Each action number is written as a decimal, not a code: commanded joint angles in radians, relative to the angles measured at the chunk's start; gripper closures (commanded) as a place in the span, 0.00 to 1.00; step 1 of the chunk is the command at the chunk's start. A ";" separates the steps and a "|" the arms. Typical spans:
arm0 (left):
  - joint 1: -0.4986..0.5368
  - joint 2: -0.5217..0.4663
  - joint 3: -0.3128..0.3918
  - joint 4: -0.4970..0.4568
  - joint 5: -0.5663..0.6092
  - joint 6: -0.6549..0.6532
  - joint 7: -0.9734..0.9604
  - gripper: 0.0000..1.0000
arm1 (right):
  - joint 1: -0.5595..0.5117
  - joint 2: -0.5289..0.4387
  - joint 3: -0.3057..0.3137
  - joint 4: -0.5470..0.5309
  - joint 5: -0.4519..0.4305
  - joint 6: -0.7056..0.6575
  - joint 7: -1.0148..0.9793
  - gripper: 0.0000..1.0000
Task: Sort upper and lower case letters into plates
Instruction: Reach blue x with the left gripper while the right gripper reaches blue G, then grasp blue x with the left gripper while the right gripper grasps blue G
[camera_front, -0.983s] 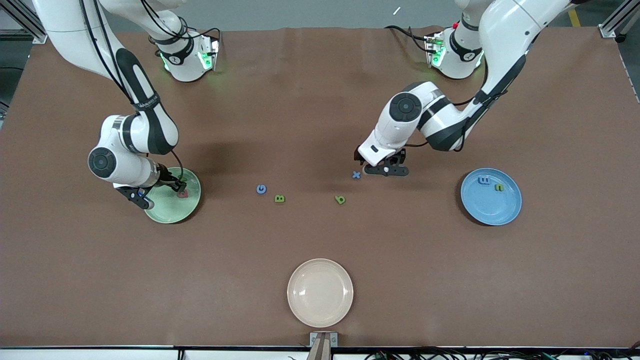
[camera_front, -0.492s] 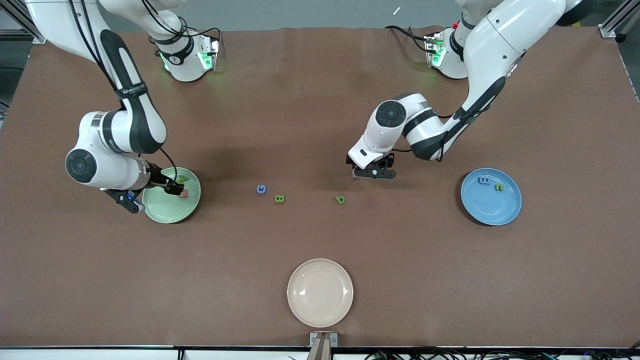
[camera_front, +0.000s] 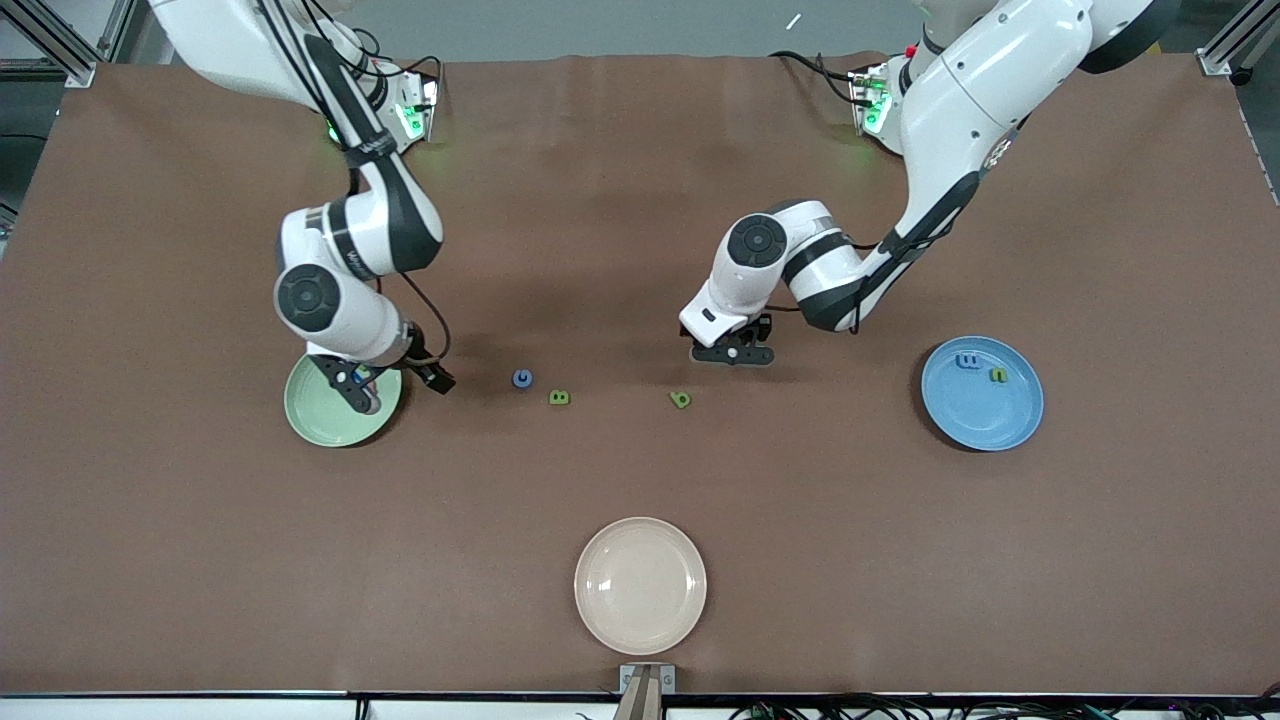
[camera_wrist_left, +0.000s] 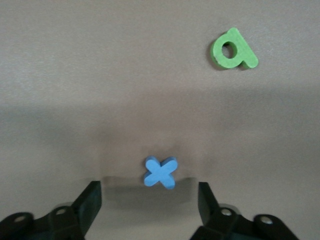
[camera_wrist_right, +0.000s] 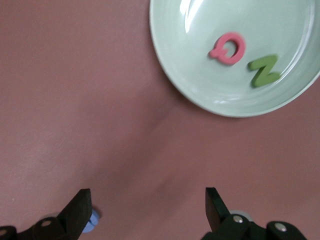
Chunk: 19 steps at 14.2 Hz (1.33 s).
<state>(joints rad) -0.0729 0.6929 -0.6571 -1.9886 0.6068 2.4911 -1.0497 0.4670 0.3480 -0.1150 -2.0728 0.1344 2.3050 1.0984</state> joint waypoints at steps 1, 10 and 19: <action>-0.027 0.013 0.017 0.025 0.008 0.003 -0.016 0.33 | 0.053 0.044 -0.008 -0.009 -0.001 0.092 0.108 0.00; -0.068 0.020 0.060 0.048 0.022 0.003 -0.021 0.53 | 0.163 0.215 -0.009 0.121 -0.001 0.214 0.346 0.03; -0.159 0.014 0.145 0.091 0.008 0.002 -0.050 0.85 | 0.190 0.255 -0.009 0.145 -0.006 0.208 0.367 0.14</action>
<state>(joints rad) -0.2267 0.6948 -0.5284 -1.9141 0.6068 2.4886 -1.0851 0.6441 0.6016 -0.1153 -1.9335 0.1344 2.5211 1.4454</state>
